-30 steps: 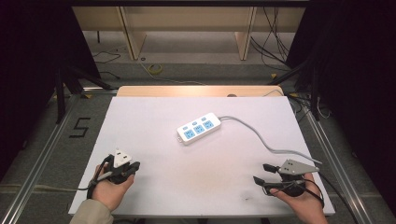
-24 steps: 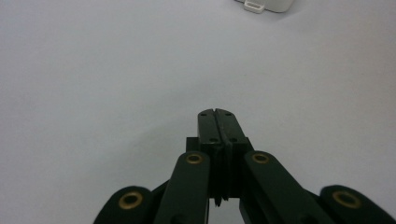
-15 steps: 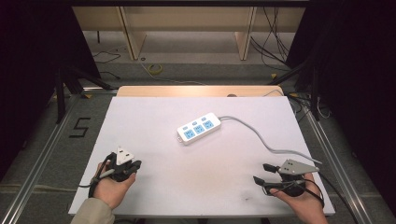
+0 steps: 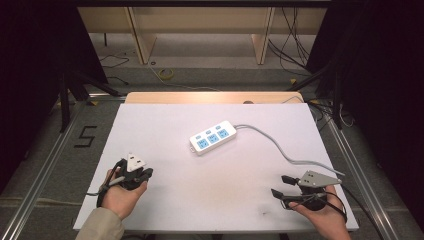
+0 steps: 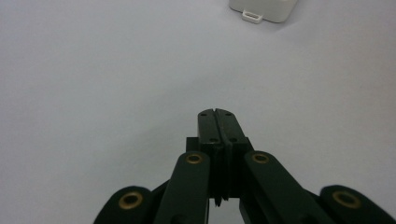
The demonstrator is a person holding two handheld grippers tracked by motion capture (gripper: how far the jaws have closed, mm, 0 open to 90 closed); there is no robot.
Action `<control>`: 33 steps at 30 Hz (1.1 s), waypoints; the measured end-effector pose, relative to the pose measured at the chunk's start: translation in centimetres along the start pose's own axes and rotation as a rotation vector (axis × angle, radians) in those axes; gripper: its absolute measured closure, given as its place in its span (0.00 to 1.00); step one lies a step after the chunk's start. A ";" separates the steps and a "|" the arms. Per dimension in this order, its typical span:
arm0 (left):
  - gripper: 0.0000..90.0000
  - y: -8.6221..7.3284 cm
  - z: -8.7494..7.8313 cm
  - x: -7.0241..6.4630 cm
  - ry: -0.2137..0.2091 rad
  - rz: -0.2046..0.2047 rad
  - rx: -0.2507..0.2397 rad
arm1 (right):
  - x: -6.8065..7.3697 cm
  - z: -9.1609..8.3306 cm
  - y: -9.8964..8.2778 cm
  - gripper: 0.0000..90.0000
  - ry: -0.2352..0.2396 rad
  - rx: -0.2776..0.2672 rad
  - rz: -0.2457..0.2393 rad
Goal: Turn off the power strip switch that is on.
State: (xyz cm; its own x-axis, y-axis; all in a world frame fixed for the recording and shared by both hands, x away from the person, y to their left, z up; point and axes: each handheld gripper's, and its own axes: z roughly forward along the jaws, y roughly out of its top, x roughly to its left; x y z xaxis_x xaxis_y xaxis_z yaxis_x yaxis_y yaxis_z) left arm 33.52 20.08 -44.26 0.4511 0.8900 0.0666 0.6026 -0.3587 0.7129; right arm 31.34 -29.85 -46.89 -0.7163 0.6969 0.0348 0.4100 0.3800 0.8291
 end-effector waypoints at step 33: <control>1.00 3.0 1.7 -0.4 -0.024 0.019 0.039 | 0.0 0.0 0.0 0.41 -0.001 0.002 -0.002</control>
State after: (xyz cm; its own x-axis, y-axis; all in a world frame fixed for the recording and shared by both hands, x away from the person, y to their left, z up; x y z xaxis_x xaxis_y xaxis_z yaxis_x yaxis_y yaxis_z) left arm 36.25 18.22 -43.36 0.4781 0.8761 0.0624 0.6191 -0.3866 0.6836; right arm 31.36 -29.89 -46.88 -0.7166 0.6967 0.0323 0.4096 0.3830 0.8280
